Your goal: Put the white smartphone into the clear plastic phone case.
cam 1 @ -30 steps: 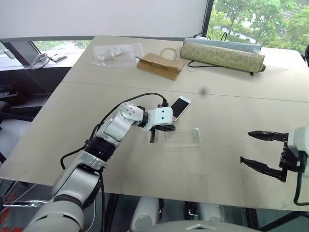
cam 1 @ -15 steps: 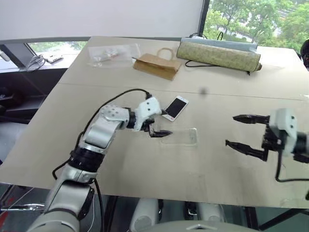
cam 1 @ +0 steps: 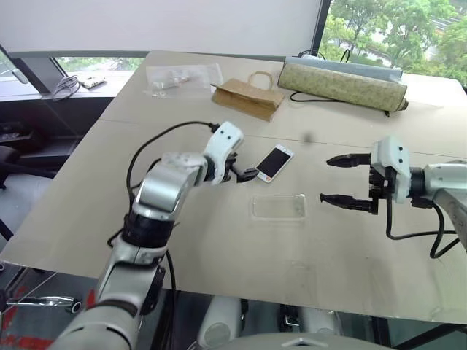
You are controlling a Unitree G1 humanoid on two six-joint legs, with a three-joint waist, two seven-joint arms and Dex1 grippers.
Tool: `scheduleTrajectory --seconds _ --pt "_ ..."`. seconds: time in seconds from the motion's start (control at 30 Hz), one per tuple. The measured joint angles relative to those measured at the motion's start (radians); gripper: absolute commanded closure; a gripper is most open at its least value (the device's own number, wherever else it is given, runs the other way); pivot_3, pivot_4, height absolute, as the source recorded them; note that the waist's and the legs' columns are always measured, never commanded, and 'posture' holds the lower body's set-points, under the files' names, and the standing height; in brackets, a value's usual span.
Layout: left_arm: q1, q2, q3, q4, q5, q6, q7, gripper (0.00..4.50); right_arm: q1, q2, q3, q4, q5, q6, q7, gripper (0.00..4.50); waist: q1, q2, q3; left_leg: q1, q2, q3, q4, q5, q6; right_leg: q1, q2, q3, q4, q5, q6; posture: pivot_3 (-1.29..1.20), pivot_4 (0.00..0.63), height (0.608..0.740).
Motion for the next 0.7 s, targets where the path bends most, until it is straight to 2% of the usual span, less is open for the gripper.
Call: scheduleTrajectory --seconds 0.17,0.3,0.47,0.7 --pt "-0.092 -0.061 -0.061 0.196 0.0 0.01 0.01 0.05 0.082 -0.005 -0.038 -0.073 0.008 0.014 -0.031 0.0 -0.006 0.0 0.0 0.0 0.0 0.0 0.0 0.0 0.0 0.0 0.0 0.001 0.001 0.0 0.0 0.0 0.15 0.74" --pt "-0.125 -0.085 -0.089 0.284 0.001 -0.016 0.006 0.05 0.135 -0.005 -0.064 -0.151 0.025 0.035 -0.071 0.0 -0.011 0.0 0.0 0.0 0.0 0.0 0.0 0.0 0.0 0.0 0.0 0.001 0.0 0.0 0.0 0.0 0.15 0.74" --pt "-0.148 -0.084 -0.091 0.334 0.0 -0.038 -0.011 0.05 0.175 -0.005 -0.083 -0.231 0.044 0.07 -0.122 0.0 -0.018 0.0 0.0 0.001 0.0 0.0 0.0 0.0 0.0 0.0 0.0 0.001 0.001 0.0 0.0 0.0 0.15 0.74" --pt "-0.155 -0.092 -0.11 0.35 0.011 -0.061 -0.018 0.05 0.183 -0.005 -0.085 -0.239 0.048 0.079 -0.148 0.0 -0.016 0.0 0.0 0.0 0.0 0.0 0.0 0.0 0.0 0.0 -0.001 0.001 0.001 0.0 0.0 0.0 0.15 0.74"
